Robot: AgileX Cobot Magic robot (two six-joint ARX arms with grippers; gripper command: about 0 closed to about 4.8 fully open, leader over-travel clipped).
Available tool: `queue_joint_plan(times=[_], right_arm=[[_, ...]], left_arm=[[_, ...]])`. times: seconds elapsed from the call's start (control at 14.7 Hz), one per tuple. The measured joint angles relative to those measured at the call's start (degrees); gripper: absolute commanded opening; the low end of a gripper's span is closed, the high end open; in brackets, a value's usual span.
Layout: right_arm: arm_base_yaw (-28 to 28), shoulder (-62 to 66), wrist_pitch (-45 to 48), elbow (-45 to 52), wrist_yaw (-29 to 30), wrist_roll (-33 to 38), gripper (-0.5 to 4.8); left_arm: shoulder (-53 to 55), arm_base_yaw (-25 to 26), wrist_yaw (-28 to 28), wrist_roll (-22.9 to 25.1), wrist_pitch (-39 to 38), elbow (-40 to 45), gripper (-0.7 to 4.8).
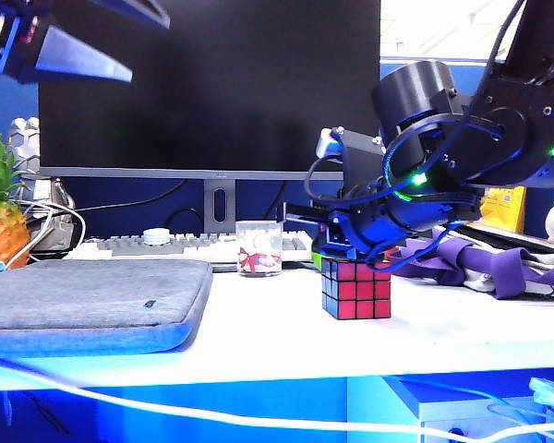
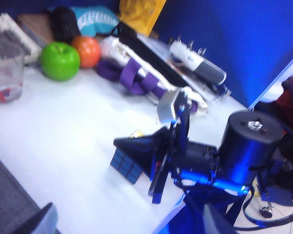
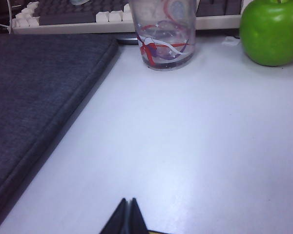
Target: Rotate the Rubik's Cube so that its red face is facing towards you.
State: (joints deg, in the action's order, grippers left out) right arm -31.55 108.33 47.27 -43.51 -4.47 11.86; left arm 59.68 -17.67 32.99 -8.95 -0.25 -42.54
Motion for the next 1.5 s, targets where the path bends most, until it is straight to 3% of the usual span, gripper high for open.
queue_joint_plan(times=[0.34, 0.61, 0.88, 1.02, 1.22, 1.5], right_arm=[[0.2, 3.3, 1.6, -3.1, 0.8, 1.3, -0.01], [1.1, 5.5, -5.6, -10.8, 1.5, 2.0, -0.01], [2.0, 8.4, -4.2, -13.7, 2.0, 1.9, -0.01], [2.1, 8.5, -2.8, -13.9, 1.9, 1.3, -0.01], [2.3, 7.1, -8.3, -17.0, 1.5, -3.2, -0.01], [3.1, 3.7, -13.4, -29.4, 4.2, -5.9, -0.01]], left_arm=[[0.0, 0.0, 0.0, 0.2, -0.4, 0.0, 3.95], [0.0, 0.0, 0.0, 0.3, -0.4, 0.0, 3.95], [0.0, 0.0, 0.0, 0.5, -0.5, 0.0, 3.95], [0.0, 0.0, 0.0, 0.8, -0.9, 0.0, 3.96], [0.0, 0.0, -0.1, 1.2, -0.8, 0.0, 3.95], [0.0, 0.0, 0.0, 1.2, -0.7, 0.0, 3.96]])
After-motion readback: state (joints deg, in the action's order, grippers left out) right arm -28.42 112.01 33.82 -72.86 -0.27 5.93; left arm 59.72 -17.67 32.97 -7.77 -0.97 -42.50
